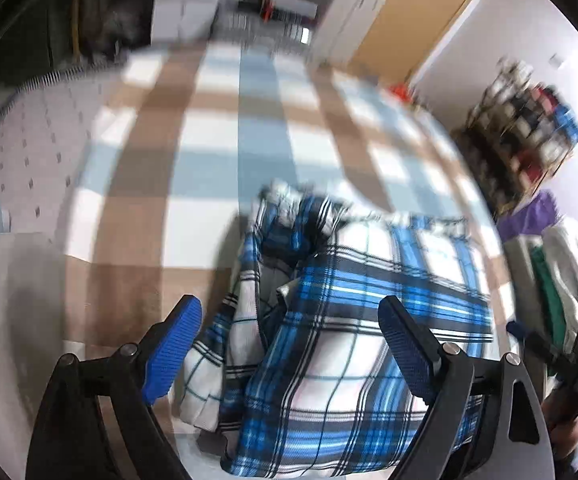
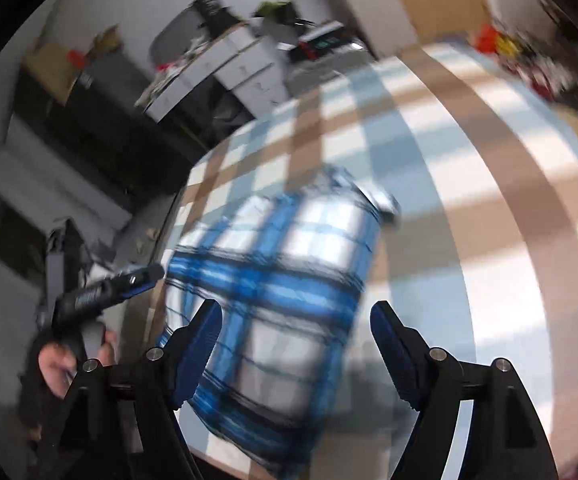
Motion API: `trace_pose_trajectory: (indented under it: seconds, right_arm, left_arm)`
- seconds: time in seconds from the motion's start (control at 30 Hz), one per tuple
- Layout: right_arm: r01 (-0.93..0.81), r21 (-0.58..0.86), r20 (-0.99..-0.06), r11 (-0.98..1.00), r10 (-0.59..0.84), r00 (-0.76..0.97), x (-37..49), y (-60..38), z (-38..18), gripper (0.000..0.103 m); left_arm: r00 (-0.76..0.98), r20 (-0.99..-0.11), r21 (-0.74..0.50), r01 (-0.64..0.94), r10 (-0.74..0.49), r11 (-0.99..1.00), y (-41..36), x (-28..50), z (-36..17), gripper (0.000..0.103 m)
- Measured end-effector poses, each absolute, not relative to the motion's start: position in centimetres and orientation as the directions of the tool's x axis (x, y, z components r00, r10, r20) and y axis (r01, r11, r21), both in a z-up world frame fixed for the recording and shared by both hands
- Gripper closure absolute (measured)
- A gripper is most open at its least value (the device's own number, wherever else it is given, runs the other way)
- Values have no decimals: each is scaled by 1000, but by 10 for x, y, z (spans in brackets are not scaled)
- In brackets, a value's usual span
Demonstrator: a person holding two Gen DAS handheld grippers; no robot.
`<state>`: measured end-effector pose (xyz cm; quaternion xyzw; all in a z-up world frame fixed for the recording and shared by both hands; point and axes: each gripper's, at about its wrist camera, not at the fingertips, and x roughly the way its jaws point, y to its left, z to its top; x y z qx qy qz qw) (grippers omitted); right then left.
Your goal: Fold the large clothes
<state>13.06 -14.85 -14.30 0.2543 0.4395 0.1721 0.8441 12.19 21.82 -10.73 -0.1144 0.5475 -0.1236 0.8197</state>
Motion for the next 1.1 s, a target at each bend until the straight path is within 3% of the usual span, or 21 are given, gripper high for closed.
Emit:
trace_pose_trajectory:
  seconds: [0.1, 0.27, 0.4, 0.53, 0.77, 0.9, 1.1]
  right_arm:
    - [-29, 656, -639, 754, 576, 510, 135, -152, -169, 25]
    - [-78, 720, -597, 690, 672, 438, 149, -135, -187, 26]
    - [-92, 701, -611, 707, 662, 434, 149, -132, -188, 40]
    - [-65, 760, -569, 647, 710, 416, 148, -148, -193, 56]
    - [-14, 753, -582, 658, 675, 453, 127, -189, -189, 57]
    - [10, 706, -610, 708, 602, 515, 119, -209, -183, 56]
    - [8, 682, -625, 731, 577, 526, 122, -209, -186, 56]
  left_arm:
    - [252, -921, -282, 96, -298, 954, 207, 141, -127, 16]
    - [185, -906, -374, 71, -381, 925, 216, 148, -139, 16]
    - [118, -856, -507, 9, -504, 862, 227, 142, -157, 16]
    - [108, -823, -559, 26, -558, 829, 219, 127, -153, 18]
    - [60, -813, -566, 151, -579, 810, 162, 84, -146, 19]
    - [32, -753, -647, 146, -657, 749, 140, 67, -149, 19]
    - [104, -775, -617, 85, -623, 782, 159, 68, -130, 19]
